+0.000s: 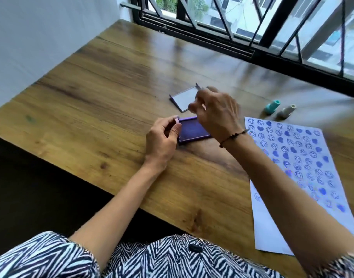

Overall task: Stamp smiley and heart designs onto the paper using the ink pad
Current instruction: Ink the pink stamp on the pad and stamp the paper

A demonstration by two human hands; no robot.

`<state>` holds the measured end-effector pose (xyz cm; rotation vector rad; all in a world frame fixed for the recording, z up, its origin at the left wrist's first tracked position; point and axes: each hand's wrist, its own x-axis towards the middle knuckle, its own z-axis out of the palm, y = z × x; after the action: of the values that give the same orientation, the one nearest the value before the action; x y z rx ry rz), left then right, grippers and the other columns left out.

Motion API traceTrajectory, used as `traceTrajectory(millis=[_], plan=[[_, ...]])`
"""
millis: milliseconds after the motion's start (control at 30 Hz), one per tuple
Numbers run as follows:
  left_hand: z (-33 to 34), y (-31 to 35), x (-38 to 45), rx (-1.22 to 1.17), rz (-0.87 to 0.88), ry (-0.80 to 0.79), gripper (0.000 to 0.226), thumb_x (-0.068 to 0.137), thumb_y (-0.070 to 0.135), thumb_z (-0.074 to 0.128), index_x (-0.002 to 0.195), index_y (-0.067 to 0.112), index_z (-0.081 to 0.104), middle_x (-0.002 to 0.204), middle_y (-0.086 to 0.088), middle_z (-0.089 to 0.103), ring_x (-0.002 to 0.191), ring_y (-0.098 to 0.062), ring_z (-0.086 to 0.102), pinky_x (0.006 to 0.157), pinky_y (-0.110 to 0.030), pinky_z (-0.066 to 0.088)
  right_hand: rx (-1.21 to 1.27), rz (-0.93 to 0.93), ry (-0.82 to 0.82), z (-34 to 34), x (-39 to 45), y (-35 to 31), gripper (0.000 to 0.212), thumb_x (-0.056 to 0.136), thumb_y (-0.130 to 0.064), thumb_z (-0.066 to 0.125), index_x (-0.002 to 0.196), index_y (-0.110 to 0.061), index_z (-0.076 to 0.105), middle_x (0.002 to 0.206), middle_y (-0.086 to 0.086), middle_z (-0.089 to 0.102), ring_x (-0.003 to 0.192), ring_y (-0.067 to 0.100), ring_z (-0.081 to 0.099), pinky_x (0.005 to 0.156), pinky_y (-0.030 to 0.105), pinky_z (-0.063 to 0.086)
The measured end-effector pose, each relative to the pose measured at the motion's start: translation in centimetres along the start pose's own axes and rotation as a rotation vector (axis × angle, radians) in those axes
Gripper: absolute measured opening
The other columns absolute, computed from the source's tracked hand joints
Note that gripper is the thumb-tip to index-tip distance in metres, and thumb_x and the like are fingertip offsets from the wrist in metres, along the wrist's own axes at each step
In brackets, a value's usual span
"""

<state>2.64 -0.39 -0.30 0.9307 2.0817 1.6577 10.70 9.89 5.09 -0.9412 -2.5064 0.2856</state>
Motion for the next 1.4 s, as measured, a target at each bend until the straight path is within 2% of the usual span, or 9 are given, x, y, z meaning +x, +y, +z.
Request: traceTrajectory(millis=[233,333,400,500,667,933,1067,1267,1400], plan=[[0.0,-0.1,0.0,0.014,0.031,-0.003,0.021,0.084,0.017,0.059,0.103,0.011,0.065,0.101,-0.006,0.064,0.090,-0.011,0.058,0.080,-0.010,0.042,-0.107,-0.050,-0.154,2.5,-2.4,0.1,0.018,0.088,-0.030,0.049,0.083,-0.013,0.051,0.089,0.013,0.067,0.076,0.036,0.062,0.053,0.031,0.027],[-0.2,0.1,-0.2,-0.006,0.026,0.028,0.021,0.085,0.017,0.058,0.103,0.010,0.065,0.100,-0.008,0.064,0.089,-0.012,0.058,0.081,-0.016,0.044,0.012,0.086,-0.192,1.5,-1.7,0.4,0.021,0.085,-0.034,0.055,0.081,-0.013,0.055,0.087,0.015,0.068,0.077,0.034,0.061,0.057,0.034,0.038],[-0.3,0.5,-0.6,0.004,0.076,0.020,0.021,0.086,0.019,0.057,0.102,0.009,0.064,0.097,-0.007,0.063,0.086,-0.011,0.057,0.077,-0.011,0.043,0.252,0.285,-0.048,-0.3,-2.7,1.3,0.019,0.083,-0.033,0.059,0.080,-0.014,0.061,0.075,0.013,0.064,0.072,0.030,0.057,0.063,0.036,0.045],[0.1,1.2,-2.1,0.007,0.205,-0.053,0.022,0.086,0.024,0.054,0.101,0.010,0.063,0.095,-0.001,0.060,0.082,-0.003,0.054,0.070,-0.001,0.038,0.422,0.486,0.211,-3.3,-6.0,3.8,0.016,0.084,-0.028,0.059,0.078,-0.015,0.066,0.065,0.004,0.061,0.055,0.009,0.048,0.056,0.024,0.035],[5.6,3.9,-6.5,-0.090,0.289,-0.488,0.027,0.083,0.022,0.054,0.107,0.011,0.060,0.098,-0.013,0.064,0.087,-0.018,0.062,0.079,-0.027,0.050,0.545,0.731,0.401,-8.4,-14.7,8.0,0.014,0.090,-0.021,0.055,0.079,-0.017,0.062,0.065,-0.006,0.064,0.040,0.004,0.045,0.045,0.024,0.040],[14.0,7.8,-11.6,-0.088,0.444,-0.835,0.023,0.087,0.012,0.053,0.108,0.003,0.058,0.100,-0.018,0.065,0.085,-0.018,0.057,0.075,-0.011,0.041,0.309,0.930,0.438,-11.9,-22.6,11.4,0.006,0.085,-0.011,0.058,0.085,-0.008,0.063,0.086,0.017,0.071,0.063,0.026,0.064,0.065,0.041,0.058],[16.1,8.0,-12.7,-0.073,0.439,-0.902,0.021,0.088,0.012,0.051,0.107,0.004,0.059,0.103,-0.018,0.064,0.091,-0.028,0.059,0.082,-0.028,0.044,0.073,0.923,0.290,-11.9,-23.4,12.3,0.013,0.078,-0.010,0.064,0.090,-0.004,0.065,0.094,0.018,0.067,0.093,0.030,0.060,0.078,0.023,0.040],[16.9,7.3,-12.3,-0.053,0.423,-0.877,0.022,0.088,0.013,0.052,0.106,0.003,0.059,0.103,-0.017,0.065,0.088,-0.018,0.056,0.078,-0.018,0.038,-0.079,0.858,0.184,-11.8,-23.1,13.1,0.015,0.081,-0.006,0.058,0.095,-0.003,0.063,0.102,0.020,0.061,0.093,0.034,0.058,0.082,0.036,0.044],[16.9,7.2,-12.3,-0.037,0.435,-0.891,0.022,0.088,0.014,0.052,0.106,0.004,0.059,0.102,-0.016,0.064,0.093,-0.024,0.058,0.081,-0.025,0.040,-0.165,0.812,0.099,-11.7,-22.9,13.1,0.012,0.081,-0.008,0.057,0.092,-0.004,0.061,0.101,0.019,0.059,0.088,0.038,0.061,0.080,0.044,0.050]])
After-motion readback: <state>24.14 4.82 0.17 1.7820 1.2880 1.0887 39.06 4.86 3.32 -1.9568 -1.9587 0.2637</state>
